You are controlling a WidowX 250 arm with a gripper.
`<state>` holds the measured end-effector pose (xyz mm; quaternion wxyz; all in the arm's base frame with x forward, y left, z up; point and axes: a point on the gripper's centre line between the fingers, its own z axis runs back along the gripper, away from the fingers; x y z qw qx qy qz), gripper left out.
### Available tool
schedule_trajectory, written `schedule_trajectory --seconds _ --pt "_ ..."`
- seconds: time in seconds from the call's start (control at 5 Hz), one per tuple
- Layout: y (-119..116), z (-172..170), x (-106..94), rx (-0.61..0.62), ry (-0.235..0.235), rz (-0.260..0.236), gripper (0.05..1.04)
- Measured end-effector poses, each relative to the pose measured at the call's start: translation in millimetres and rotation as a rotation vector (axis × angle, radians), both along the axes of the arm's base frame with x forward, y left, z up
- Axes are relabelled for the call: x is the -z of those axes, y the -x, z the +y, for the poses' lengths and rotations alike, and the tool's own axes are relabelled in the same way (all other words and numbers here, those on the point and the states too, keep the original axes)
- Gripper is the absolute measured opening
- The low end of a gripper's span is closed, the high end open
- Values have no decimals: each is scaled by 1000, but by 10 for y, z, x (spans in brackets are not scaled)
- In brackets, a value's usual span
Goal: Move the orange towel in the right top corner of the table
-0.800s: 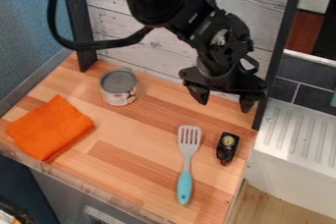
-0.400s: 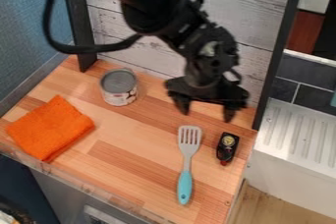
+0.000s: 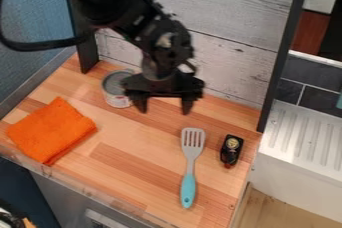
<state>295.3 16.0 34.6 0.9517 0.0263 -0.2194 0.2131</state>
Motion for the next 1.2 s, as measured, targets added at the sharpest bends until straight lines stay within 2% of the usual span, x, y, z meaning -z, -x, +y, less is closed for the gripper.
schedule_trajectory --seconds 0.2,0.6,0.8,1.0,1.2 --pt "144 466 54 -183 32 29 999" --pt "360 1198 155 -413 23 67 999" --pt "506 1496 300 -528 34 108 999" --pt "593 1662 392 -591 36 141 999" --pt "728 1749 578 -641 51 185 999"
